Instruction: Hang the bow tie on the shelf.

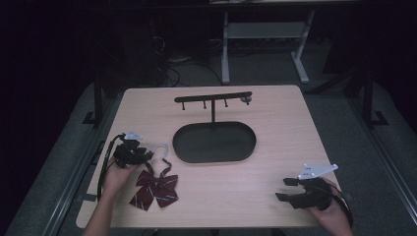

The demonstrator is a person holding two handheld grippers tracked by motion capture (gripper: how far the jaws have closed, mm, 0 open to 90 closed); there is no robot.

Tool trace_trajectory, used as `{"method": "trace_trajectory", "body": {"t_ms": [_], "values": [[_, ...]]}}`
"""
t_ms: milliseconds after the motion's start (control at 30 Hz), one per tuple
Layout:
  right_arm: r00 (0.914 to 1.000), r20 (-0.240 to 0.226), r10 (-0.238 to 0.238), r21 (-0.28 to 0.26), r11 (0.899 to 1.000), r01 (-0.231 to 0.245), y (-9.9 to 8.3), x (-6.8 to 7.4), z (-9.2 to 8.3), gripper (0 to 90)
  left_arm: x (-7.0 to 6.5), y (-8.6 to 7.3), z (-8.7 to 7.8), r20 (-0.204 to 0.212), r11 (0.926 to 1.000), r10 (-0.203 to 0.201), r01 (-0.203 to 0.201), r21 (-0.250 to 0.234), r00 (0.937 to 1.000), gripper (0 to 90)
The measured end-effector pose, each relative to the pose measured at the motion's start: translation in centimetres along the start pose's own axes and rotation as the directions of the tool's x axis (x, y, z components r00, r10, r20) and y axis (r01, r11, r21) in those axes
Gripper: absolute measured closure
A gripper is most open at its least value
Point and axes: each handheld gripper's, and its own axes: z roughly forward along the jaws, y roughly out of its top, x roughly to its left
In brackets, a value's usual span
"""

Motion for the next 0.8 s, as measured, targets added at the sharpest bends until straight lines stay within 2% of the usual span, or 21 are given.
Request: {"method": "trace_trajectory", "body": {"t_ms": [300,800], "values": [[1.0,0.0,0.001,0.001,1.0,-0.001,0.03,-0.01,0.05,34.3,0.13,-0.11,0.24,0.018,0.9998,0.0,-0.001,0.021,0.9998,70.4],[1.0,-0.001,0.008,0.001,1.0,-0.008,0.06,0.01,0.0,34.2,-0.06,-0.11,0.39,0.02,0.9984,0.041,-0.042,0.037,0.999,82.2]]}}
